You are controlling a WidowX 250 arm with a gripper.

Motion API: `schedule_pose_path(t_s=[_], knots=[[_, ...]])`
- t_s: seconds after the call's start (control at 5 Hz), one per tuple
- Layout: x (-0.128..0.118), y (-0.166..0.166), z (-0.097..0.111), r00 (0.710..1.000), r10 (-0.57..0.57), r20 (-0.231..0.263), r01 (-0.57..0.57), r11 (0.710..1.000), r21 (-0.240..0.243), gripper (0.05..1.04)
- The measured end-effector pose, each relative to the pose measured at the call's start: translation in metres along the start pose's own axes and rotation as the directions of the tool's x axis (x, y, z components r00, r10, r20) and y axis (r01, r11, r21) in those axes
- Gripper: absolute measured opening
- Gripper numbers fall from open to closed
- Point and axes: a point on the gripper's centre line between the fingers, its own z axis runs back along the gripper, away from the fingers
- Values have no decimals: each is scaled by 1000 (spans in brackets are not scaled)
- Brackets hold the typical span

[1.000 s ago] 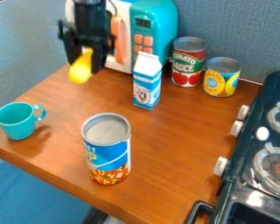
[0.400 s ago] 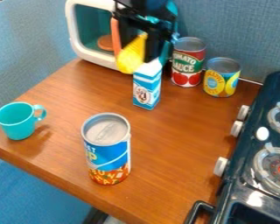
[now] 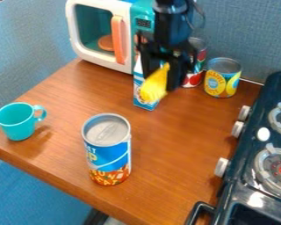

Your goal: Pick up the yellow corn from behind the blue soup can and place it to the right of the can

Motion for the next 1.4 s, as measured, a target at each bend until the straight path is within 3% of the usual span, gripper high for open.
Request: schedule_pose_path(t_s=[0.6,0.8,1.2,1.4], knots=[[20,-7,-71,963,268,2,-268,963,-13,697],[18,-5,-96,955,294,-42,-294,956,4,697],[28,-4,-105,956,280,-86,-280,960,17,697],[27,-5,-105,962,258,-89,-255,966,46,769]])
